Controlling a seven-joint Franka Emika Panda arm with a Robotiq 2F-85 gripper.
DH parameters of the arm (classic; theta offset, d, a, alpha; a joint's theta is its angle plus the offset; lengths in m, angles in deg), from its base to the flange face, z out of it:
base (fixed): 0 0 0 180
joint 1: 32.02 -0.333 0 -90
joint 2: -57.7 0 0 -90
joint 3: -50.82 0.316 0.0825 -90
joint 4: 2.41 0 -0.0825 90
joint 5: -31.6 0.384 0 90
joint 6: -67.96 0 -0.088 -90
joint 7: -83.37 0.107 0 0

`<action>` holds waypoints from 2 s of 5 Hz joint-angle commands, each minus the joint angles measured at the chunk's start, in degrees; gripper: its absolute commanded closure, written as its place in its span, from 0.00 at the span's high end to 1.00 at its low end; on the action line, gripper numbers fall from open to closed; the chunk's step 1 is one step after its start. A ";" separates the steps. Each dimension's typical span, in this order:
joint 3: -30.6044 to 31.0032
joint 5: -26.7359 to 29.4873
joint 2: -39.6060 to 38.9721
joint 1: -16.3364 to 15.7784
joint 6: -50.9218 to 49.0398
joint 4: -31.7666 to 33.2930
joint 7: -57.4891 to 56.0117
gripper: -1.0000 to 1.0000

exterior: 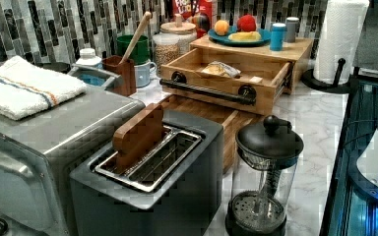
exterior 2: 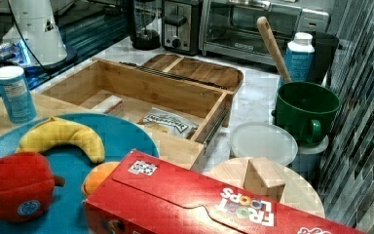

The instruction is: Close the drawer.

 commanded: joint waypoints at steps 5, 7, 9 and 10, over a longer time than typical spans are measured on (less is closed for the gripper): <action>4.92 -3.33 2.04 -3.27 8.18 11.02 -13.95 1.00; 6.01 -3.26 1.70 -4.64 9.78 14.10 -16.61 0.00; 7.46 -6.60 -0.30 -2.68 18.18 20.27 -23.10 0.00; 7.49 -6.48 -2.03 -1.29 22.78 22.94 -27.17 0.00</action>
